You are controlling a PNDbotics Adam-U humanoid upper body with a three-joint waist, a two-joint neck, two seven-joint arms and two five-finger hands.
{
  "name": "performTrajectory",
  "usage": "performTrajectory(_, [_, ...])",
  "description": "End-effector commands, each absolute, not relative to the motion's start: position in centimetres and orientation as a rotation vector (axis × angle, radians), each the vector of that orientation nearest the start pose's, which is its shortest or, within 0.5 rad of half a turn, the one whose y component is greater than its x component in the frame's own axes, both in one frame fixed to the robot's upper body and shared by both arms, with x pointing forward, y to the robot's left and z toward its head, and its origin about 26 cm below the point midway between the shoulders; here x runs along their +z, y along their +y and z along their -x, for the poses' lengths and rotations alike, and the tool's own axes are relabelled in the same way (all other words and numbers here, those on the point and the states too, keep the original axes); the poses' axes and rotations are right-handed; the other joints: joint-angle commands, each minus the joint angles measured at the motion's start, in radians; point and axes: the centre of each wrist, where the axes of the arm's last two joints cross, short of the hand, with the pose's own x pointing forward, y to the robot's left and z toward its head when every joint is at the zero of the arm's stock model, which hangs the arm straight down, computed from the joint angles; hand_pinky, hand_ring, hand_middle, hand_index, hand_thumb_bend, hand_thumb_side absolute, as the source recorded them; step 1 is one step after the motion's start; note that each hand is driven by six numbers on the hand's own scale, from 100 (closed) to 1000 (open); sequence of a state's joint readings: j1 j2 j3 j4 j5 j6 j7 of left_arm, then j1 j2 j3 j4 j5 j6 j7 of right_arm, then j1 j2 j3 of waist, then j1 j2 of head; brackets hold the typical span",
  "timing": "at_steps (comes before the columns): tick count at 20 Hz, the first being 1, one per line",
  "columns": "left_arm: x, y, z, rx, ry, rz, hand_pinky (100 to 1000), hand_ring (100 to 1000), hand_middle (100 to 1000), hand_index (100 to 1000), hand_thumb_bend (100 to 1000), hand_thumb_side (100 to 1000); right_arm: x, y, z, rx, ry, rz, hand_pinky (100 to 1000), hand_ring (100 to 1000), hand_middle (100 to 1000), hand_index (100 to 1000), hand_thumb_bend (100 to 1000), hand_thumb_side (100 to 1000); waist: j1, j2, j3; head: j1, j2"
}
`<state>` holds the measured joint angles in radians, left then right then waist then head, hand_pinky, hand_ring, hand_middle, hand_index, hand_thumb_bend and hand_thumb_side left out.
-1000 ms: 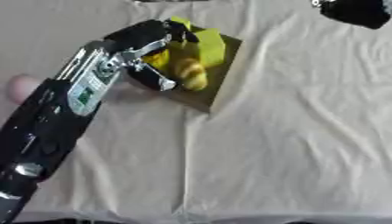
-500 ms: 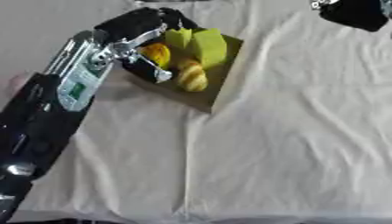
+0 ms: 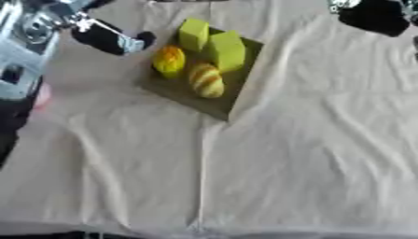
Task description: Pick up objects on the table and place them in the box.
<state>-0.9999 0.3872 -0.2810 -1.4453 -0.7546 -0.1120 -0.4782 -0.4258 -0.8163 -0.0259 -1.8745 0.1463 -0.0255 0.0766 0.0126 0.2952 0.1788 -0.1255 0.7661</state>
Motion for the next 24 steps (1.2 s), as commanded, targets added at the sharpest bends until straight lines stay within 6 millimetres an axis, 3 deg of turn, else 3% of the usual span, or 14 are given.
performTrajectory(1, [31.7,21.0,-41.3,2.287,2.578,1.344,824,787,767,865,398,100,29.4,-34.1,-30.9,0.944,-2.152,0.824,964,977,817,871,100,296,0.012,-0.168,0.005,-0.009,0.004])
performTrajectory(5, [29.3,26.0,-42.1,2.472,2.566,1.480,837,804,786,906,391,100,29.4,-34.2,-30.8,0.944,-2.151,0.831,964,977,816,871,100,297,0.010,-0.168,0.013,-0.013,0.004])
performTrajectory(10, [26.9,29.0,-42.4,2.636,2.537,1.592,843,810,790,921,420,100,29.4,-34.2,-30.9,0.942,-2.150,0.833,963,977,817,871,100,295,0.005,-0.167,0.016,-0.009,0.004])
performTrajectory(15, [25.0,30.4,-43.4,2.730,2.508,1.732,836,807,783,903,430,100,29.3,-34.2,-30.9,0.941,-2.150,0.829,964,978,817,871,100,306,0.005,-0.165,0.013,-0.003,0.004])
performTrajectory(19, [23.1,30.7,-44.3,2.834,2.505,1.740,833,802,774,883,391,100,29.2,-34.2,-31.0,0.935,-2.148,0.822,967,979,817,871,100,320,0.007,-0.163,0.009,-0.001,0.004])
performTrajectory(24, [21.3,30.1,-45.1,2.890,2.586,1.635,835,797,772,870,306,261,29.1,-34.2,-31.1,0.935,-2.145,0.818,968,979,817,872,100,324,0.005,-0.162,0.003,-0.001,0.004])
